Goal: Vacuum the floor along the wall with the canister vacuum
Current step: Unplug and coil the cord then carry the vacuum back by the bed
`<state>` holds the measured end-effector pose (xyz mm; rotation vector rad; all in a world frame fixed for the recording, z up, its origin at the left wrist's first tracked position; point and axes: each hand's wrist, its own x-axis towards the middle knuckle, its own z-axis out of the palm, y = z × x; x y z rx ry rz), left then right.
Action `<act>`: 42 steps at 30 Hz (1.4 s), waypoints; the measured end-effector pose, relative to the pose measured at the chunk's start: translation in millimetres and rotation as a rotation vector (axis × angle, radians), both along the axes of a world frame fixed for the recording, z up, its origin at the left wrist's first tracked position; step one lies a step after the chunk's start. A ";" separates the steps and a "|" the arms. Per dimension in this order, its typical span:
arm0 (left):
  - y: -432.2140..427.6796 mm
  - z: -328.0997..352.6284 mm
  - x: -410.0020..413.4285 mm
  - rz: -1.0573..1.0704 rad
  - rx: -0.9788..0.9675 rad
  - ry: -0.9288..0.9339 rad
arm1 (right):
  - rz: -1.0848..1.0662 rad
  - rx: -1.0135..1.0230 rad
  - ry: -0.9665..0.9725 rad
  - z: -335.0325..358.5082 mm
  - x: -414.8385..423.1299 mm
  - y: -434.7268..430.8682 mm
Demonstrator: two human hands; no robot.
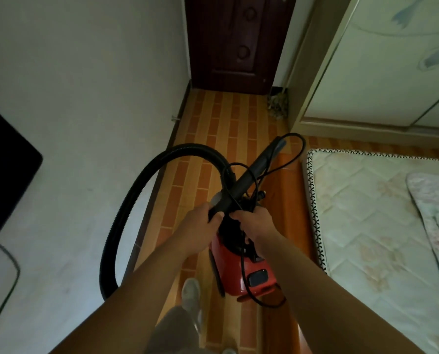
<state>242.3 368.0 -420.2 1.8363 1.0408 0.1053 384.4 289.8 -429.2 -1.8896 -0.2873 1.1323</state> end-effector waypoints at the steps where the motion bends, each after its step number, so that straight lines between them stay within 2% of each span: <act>1: 13.9 -3.4 7.0 0.003 -0.009 -0.008 | -0.002 -0.005 -0.003 -0.7 6.2 13.7; 6: 92.1 -13.2 47.4 -0.021 -0.018 -0.067 | -0.041 -0.008 -0.009 -0.6 40.3 81.7; 13: 181.4 13.5 119.6 -0.124 0.026 -0.091 | -0.149 0.000 -0.042 25.2 104.1 154.6; 19: 233.7 18.1 201.8 -0.218 0.116 -0.068 | -0.229 0.011 -0.034 25.5 177.7 200.8; 25: 279.2 24.3 288.4 -0.227 0.141 -0.041 | -0.269 0.097 0.010 21.0 256.6 247.5; 32: 338.0 39.2 370.0 -0.249 0.162 -0.078 | -0.352 0.127 -0.026 41.2 334.9 307.2; 42: 464.5 11.0 493.6 -0.384 0.056 -0.133 | -0.542 0.045 -0.043 31.0 436.5 419.3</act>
